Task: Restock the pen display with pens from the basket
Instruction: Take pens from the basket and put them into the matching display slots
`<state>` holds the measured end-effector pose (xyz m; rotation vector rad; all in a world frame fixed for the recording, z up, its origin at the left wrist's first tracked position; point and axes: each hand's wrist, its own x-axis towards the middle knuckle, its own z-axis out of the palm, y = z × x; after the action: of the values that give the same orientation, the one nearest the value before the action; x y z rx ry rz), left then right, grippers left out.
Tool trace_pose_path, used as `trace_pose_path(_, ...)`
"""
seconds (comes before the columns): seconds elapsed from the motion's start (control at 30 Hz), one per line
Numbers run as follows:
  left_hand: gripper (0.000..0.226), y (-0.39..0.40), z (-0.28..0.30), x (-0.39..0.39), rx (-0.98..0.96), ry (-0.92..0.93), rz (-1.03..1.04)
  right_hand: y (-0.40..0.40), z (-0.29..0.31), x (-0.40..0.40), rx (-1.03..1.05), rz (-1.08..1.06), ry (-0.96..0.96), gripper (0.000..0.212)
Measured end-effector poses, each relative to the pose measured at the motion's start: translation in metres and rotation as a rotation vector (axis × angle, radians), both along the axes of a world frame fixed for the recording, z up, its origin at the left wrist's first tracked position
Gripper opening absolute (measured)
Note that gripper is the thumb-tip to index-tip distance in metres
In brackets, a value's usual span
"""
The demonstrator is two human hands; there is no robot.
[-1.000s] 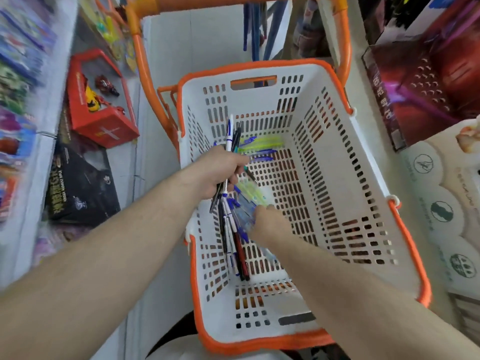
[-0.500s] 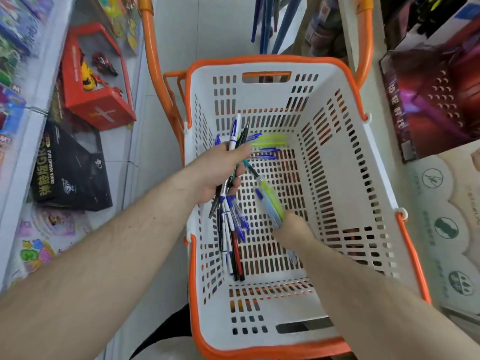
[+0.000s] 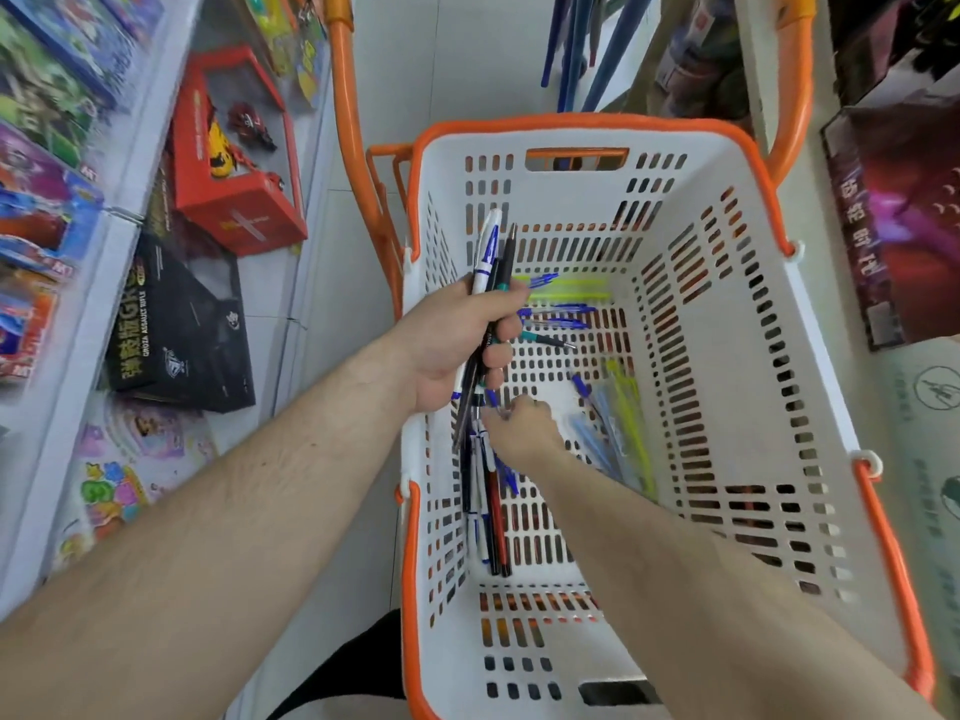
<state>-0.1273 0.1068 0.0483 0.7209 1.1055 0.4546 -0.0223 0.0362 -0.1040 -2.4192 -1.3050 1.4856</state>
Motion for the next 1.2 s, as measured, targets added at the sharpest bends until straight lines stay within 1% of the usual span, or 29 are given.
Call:
trace_pose_path(0.1, 0.001, -0.002, -0.001, 0.002, 0.019, 0.005, -0.012, 0.001, -0.002, -0.015, -0.018, 0.016, -0.075, 0.052)
trace_pose_path(0.17, 0.001, -0.003, -0.002, 0.003, 0.041, 0.018, -0.040, -0.001, -0.001, -0.022, -0.032, 0.052, -0.087, 0.051)
trace_pose_path(0.27, 0.000, -0.004, -0.004, 0.004, 0.058, 0.023, -0.061, -0.012, -0.003, -0.030, -0.060, 0.102, -0.052, 0.038)
trace_pose_path(0.33, 0.002, -0.004, -0.005, 0.004, 0.057, 0.026, -0.059, -0.022, -0.003, -0.033, -0.063, 0.136, -0.064, 0.036)
trace_pose_path(0.43, 0.004, -0.005, -0.006, 0.005, 0.057, 0.025, -0.062, -0.029, 0.000, -0.031, -0.071, 0.094, -0.040, 0.037)
trace_pose_path(0.57, 0.003, -0.007, -0.007, 0.007, 0.050, 0.035, -0.061, -0.030, 0.004, -0.025, -0.155, 0.050, 0.028, 0.027)
trace_pose_path(0.63, 0.004, -0.008, -0.007, 0.007, 0.045, 0.035, -0.059, -0.034, 0.006, -0.026, -0.215, 0.027, 0.071, 0.026)
trace_pose_path(0.73, 0.003, -0.010, -0.007, 0.006, 0.041, 0.027, -0.058, -0.042, 0.008, -0.027, -0.287, -0.035, 0.135, 0.019)
trace_pose_path(0.77, 0.003, -0.010, -0.006, 0.006, 0.041, 0.024, -0.058, -0.044, 0.009, -0.027, -0.306, -0.059, 0.155, 0.022)
trace_pose_path(0.87, 0.003, -0.010, -0.006, 0.005, 0.048, 0.022, -0.054, -0.048, 0.011, -0.028, -0.346, -0.148, 0.204, 0.041)
trace_pose_path(0.9, 0.003, -0.010, -0.007, 0.005, 0.052, 0.023, -0.052, -0.048, 0.012, -0.029, -0.354, -0.174, 0.223, 0.043)
trace_pose_path(1.0, 0.004, -0.011, -0.009, 0.003, 0.059, 0.029, -0.051, -0.049, 0.017, -0.030, -0.365, -0.223, 0.313, 0.031)
trace_pose_path(1.03, 0.004, -0.011, -0.009, 0.002, 0.061, 0.030, -0.049, -0.050, 0.019, -0.030, -0.362, -0.241, 0.341, 0.030)
trace_pose_path(1.17, 0.003, -0.012, -0.011, 0.000, 0.061, 0.031, -0.041, -0.053, 0.028, -0.037, -0.361, -0.280, 0.407, 0.034)
trace_pose_path(1.2, 0.002, -0.013, -0.011, 0.000, 0.058, 0.029, -0.038, -0.053, 0.029, -0.040, -0.373, -0.282, 0.413, 0.040)
